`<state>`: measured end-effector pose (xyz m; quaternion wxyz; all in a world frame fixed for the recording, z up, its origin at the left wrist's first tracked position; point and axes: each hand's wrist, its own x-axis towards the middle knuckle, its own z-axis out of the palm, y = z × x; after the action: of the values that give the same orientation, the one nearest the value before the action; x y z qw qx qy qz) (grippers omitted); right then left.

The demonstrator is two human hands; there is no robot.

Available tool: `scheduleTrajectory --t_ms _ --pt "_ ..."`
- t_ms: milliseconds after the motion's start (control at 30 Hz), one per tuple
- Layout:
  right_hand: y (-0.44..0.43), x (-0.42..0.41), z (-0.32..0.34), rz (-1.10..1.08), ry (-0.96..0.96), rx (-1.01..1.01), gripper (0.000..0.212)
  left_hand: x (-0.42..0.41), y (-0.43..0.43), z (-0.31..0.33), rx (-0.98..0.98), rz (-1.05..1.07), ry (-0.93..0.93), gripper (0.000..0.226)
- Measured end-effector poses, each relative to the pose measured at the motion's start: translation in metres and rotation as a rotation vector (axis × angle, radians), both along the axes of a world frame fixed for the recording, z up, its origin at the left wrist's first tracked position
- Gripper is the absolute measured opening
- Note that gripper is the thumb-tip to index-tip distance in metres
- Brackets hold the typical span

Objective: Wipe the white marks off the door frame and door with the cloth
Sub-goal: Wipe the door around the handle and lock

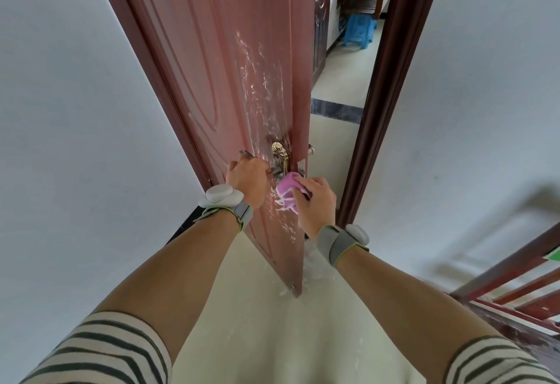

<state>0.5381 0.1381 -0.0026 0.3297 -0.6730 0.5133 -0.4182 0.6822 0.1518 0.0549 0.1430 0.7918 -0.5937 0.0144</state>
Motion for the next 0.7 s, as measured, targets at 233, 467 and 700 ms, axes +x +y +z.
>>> scheduleTrajectory --t_ms 233,467,700 --pt "-0.027 -0.025 -0.032 -0.236 0.191 0.505 0.026 -0.003 0.003 0.001 -0.002 -0.019 -0.050 0.023" --pt "-0.017 0.006 -0.033 -0.169 0.081 0.197 0.015 0.000 0.002 0.000 0.002 -0.039 -0.041 0.020" --pt "-0.024 -0.022 -0.049 -0.126 0.375 0.614 0.017 0.002 0.003 -0.002 -0.008 -0.030 -0.030 0.019"
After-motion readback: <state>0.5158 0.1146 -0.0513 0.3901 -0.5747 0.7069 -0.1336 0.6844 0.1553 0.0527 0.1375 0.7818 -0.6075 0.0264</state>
